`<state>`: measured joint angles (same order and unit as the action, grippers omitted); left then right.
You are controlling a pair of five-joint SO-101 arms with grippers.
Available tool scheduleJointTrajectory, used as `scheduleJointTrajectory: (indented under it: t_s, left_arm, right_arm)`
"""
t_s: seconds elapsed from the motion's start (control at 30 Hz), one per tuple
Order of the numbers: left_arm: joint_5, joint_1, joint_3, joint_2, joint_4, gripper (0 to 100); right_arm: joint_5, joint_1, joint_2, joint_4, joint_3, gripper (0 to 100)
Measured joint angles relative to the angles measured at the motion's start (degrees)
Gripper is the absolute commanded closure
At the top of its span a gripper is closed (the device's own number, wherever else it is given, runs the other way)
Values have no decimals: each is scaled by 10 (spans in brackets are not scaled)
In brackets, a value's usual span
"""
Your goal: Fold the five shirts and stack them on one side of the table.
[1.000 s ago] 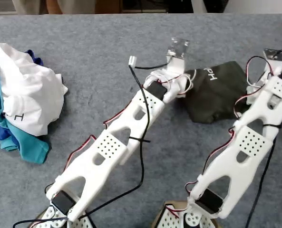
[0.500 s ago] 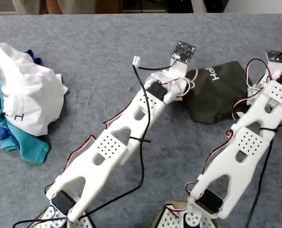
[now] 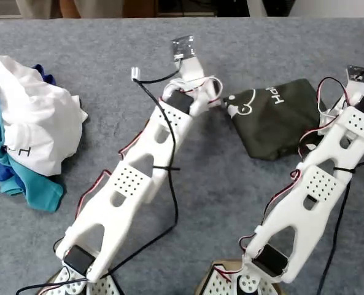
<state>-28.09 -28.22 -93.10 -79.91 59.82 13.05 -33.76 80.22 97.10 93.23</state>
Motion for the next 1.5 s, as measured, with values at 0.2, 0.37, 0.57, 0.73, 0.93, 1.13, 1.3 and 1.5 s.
scheduleJointTrajectory:
  t_s: [0.2, 0.37, 0.57, 0.73, 0.93, 1.13, 1.3, 1.5]
  left_arm:
    - [2, -42, -1, 8, 1, 978]
    - [0, -43, 11, 5, -3, 933]
    - [0, -58, 24, -24, -75, 930]
    - [22, -81, 24, -25, -70, 929]
    - [122, -98, 24, -25, -51, 931]
    - [82, -54, 22, -25, -26, 982]
    - [62, -38, 8, -24, -11, 981]
    - [62, -40, 8, -25, -11, 981]
  right_arm:
    - [0, 0, 0, 0, 0, 995]
    - [0, 0, 2, 0, 0, 995]
    - [0, 0, 2, 0, 0, 995]
    - [0, 0, 2, 0, 0, 995]
    - [0, 0, 2, 0, 0, 995]
    - [0, 0, 2, 0, 0, 995]
    - [0, 0, 2, 0, 0, 995]
    - [0, 0, 4, 0, 0, 995]
